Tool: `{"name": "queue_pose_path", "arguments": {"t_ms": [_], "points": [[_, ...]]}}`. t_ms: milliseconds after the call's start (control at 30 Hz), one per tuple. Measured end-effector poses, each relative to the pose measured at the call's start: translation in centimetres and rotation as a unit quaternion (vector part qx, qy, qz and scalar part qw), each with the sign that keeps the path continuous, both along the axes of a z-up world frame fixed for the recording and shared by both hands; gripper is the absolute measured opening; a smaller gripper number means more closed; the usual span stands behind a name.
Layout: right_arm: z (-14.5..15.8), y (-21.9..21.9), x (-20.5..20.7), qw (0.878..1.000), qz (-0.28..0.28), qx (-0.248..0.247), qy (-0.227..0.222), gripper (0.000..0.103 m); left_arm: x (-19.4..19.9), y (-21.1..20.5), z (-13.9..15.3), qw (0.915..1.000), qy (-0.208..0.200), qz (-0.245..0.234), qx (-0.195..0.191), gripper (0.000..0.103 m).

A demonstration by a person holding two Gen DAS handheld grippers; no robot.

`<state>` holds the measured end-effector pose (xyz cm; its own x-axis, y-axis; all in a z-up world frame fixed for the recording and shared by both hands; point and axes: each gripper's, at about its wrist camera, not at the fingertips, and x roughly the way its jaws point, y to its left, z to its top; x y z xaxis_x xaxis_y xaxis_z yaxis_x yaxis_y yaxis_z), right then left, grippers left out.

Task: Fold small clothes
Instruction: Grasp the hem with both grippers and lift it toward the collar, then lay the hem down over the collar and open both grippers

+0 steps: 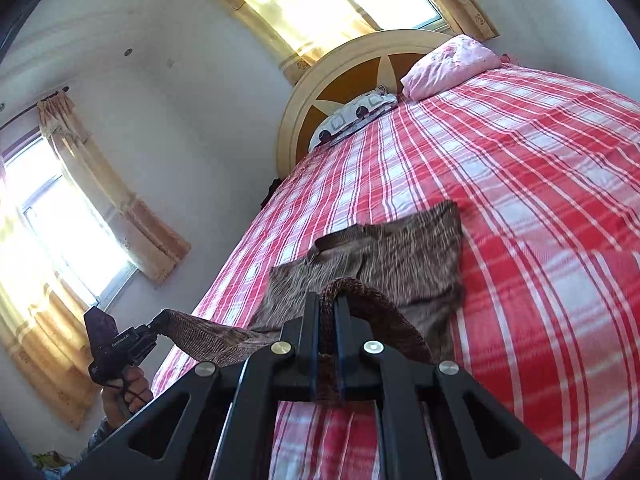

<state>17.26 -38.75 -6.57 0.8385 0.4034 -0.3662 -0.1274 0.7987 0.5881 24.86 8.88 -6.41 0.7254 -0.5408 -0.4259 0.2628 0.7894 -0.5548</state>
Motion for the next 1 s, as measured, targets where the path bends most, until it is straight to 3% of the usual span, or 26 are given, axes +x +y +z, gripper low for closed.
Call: {"name": "queue_pose_path", "arguments": {"t_ms": [267, 567, 1000], "points": [[0.2, -0.2, 5.4, 1.0, -0.002, -0.014, 0.015, 0.006, 5.0, -0.1, -1.5, 0.9995, 0.027, 0.012, -0.009, 0.007], [0.1, -1.2, 12.3, 0.999, -0.013, -0.034, 0.04, 0.006, 10.8, -1.4, -2.4, 0.999, 0.038, 0.015, 0.019, 0.007], [-5.2, -2.3, 21.6, 0.991, -0.031, -0.056, 0.116, 0.006, 18.2, -3.2, -7.3, 0.9948, 0.085, 0.025, 0.05, 0.007]]}}
